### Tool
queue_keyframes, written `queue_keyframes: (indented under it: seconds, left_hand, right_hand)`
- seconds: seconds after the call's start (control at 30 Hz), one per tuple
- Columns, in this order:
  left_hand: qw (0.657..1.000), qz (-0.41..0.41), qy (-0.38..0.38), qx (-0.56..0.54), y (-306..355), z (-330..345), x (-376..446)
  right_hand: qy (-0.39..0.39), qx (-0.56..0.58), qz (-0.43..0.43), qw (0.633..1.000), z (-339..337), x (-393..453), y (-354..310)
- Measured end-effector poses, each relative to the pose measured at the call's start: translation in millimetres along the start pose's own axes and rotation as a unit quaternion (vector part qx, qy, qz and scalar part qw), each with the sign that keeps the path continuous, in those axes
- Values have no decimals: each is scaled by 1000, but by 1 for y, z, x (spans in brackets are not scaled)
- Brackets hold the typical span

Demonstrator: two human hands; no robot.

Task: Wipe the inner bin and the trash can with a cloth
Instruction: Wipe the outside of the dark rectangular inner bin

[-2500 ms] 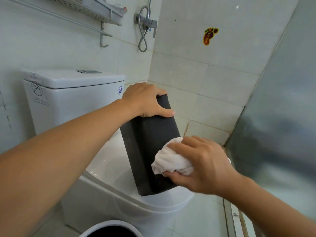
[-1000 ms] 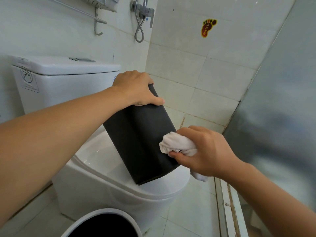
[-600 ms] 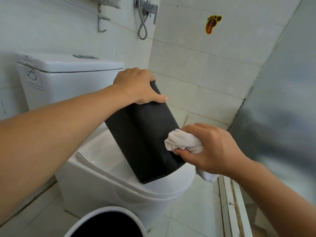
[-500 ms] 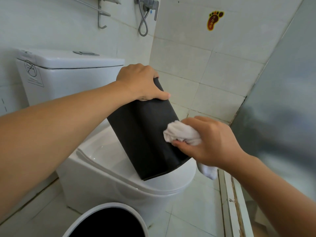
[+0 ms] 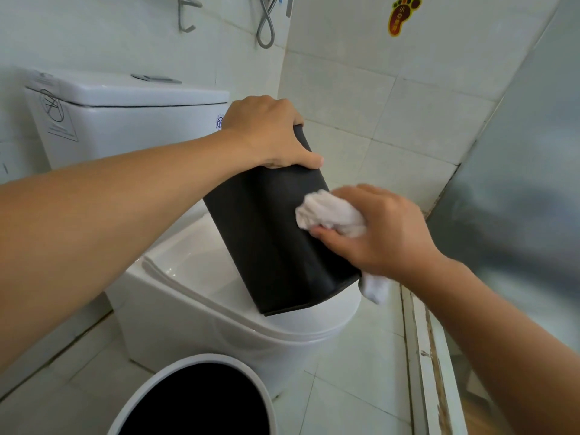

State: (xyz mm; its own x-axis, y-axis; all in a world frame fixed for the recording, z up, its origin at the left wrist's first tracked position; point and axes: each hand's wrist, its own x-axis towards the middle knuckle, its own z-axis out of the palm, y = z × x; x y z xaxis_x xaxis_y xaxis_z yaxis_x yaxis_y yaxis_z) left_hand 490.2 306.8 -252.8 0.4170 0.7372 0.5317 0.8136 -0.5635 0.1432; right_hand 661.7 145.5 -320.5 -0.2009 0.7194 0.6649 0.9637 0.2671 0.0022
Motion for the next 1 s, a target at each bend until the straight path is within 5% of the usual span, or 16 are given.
queue_keyframes:
  seconds: [0.3, 0.5, 0.8, 1.0]
  left_hand:
    - [999, -10, -30, -29, -21, -2, -4]
    - [999, 19, -13, -35, -2, -6, -7]
    - [997, -9, -18, -74, -28, -7, -13]
    - [999, 2, -6, -53, -13, -8, -13]
  right_hand:
    - [-86, 38, -36, 995, -11, -26, 13]
    - [35, 69, 47, 996, 8, 7, 17]
    - [-31, 91, -11, 995, -4, -38, 12]
    - [17, 84, 78, 993, 11, 15, 4]
